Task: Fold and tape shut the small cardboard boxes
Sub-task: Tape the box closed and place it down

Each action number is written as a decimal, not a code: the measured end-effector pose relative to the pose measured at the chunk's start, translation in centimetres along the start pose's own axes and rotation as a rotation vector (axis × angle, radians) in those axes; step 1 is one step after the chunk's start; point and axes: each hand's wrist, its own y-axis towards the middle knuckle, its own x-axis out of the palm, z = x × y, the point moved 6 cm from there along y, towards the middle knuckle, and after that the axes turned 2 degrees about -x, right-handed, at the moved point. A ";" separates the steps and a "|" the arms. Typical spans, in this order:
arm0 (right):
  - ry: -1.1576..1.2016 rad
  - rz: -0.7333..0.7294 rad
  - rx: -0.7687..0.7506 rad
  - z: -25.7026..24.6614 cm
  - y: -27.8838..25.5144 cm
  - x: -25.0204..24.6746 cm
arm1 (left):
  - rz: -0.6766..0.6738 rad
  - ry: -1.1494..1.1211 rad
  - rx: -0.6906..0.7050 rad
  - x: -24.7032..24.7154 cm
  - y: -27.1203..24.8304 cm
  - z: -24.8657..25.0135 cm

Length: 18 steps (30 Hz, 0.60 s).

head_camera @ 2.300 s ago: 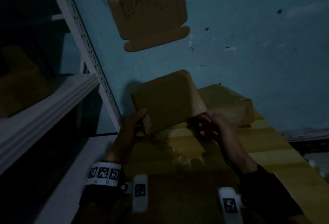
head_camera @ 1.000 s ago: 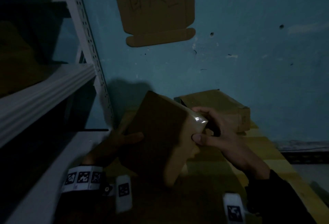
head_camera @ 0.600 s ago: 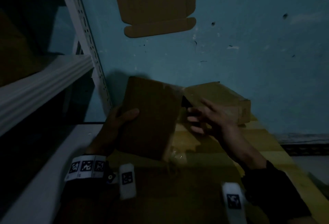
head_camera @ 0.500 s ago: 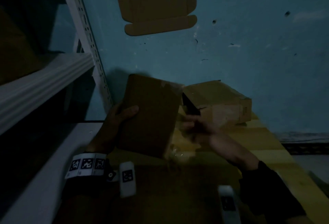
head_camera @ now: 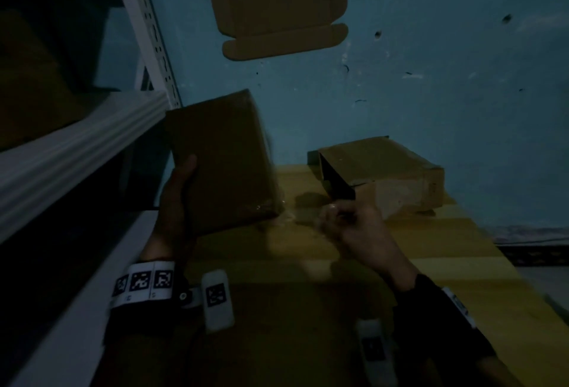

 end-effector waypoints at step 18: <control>-0.745 -0.532 0.229 2.1 3.6 11.0 | -0.021 0.066 -0.020 -0.8 1.0 -0.5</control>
